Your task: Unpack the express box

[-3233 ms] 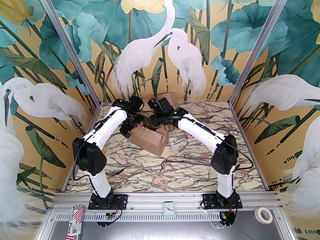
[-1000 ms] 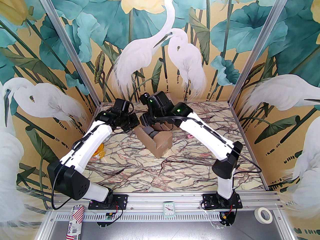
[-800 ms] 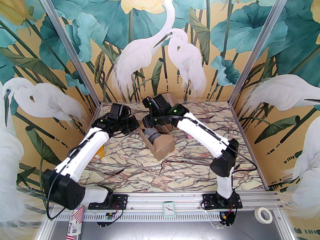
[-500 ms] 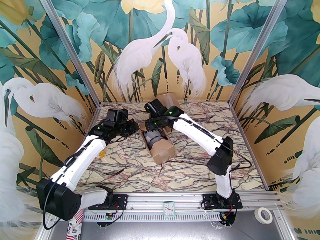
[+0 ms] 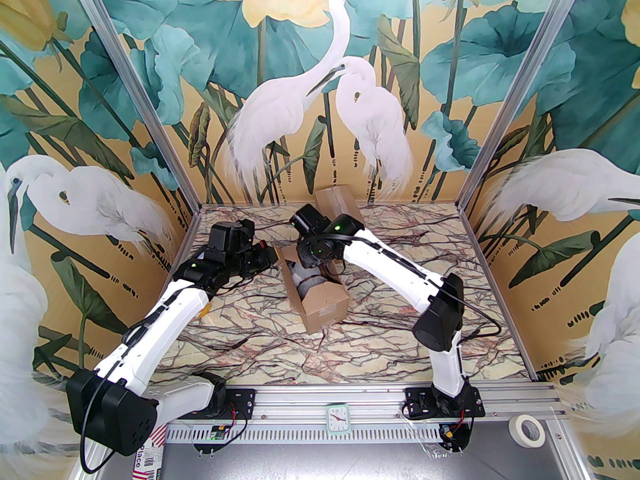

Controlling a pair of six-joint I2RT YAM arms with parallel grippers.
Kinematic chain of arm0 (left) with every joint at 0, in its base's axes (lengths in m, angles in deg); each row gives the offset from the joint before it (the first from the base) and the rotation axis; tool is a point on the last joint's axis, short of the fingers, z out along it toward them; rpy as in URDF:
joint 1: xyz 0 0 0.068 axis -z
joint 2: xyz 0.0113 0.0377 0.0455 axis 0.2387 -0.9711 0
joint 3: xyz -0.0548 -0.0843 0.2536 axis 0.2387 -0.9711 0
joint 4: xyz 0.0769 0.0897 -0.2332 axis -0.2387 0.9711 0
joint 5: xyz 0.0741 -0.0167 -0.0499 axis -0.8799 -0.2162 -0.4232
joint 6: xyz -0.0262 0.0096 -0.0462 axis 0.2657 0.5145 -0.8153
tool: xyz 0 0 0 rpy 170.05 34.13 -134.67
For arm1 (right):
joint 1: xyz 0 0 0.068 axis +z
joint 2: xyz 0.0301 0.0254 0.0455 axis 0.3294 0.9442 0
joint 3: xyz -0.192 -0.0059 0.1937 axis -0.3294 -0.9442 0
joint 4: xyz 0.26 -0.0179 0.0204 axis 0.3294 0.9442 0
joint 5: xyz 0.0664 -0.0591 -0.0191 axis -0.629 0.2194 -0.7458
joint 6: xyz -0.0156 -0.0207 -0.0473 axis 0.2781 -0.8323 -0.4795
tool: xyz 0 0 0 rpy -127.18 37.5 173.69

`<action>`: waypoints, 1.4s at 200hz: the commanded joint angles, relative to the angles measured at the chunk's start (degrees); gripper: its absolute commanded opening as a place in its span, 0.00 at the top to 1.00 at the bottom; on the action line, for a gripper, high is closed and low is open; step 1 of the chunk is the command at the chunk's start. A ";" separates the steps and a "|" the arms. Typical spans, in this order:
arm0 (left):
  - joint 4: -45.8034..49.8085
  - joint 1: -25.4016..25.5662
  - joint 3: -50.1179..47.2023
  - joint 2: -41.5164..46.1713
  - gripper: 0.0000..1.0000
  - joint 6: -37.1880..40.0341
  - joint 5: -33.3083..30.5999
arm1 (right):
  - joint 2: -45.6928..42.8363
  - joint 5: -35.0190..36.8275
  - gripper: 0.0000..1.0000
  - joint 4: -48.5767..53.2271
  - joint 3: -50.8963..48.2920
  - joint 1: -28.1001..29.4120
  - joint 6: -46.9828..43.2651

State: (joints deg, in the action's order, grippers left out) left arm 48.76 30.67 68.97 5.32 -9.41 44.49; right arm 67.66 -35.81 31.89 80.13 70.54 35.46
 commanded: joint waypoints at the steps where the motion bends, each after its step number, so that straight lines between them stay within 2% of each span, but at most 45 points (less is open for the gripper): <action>1: -3.00 -0.20 -0.56 1.38 1.00 -0.53 1.01 | 2.11 0.14 0.63 2.33 0.06 1.54 1.13; 26: -2.38 -0.20 -0.45 1.84 1.00 -0.04 0.46 | 2.83 3.69 0.54 0.34 -2.84 1.43 2.47; 46: -1.34 -0.19 0.00 2.15 1.00 0.44 -0.22 | 4.05 6.93 0.49 2.58 -2.22 0.79 3.05; 88: -1.96 -0.18 -0.74 1.81 1.00 0.16 0.22 | 3.76 0.50 0.47 -3.02 -5.28 -0.23 3.84; 157: -0.31 -0.22 -1.44 1.07 1.00 2.09 -0.85 | 5.66 -1.83 0.32 -13.00 -9.90 -2.61 4.29; 193: -0.10 -0.17 -1.46 0.41 1.00 1.93 -1.06 | 8.17 -2.19 0.31 -14.90 -9.32 -3.01 3.31; 214: -0.19 -0.21 -1.51 -0.07 1.00 1.59 -1.22 | 10.82 -1.70 0.34 -13.97 -6.74 -3.06 1.98; 236: 0.44 -0.19 -1.17 -0.14 1.00 1.72 -1.53 | 13.06 -2.69 0.43 -13.36 -4.58 -3.06 0.98; 280: 1.72 -0.25 -0.56 -0.13 1.00 2.11 -2.81 | 12.96 -6.81 0.80 -15.55 -5.37 -3.12 -1.25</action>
State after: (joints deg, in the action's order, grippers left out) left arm 48.74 30.28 68.07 5.88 -8.88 42.15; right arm 79.55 -39.26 19.08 74.58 67.31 36.11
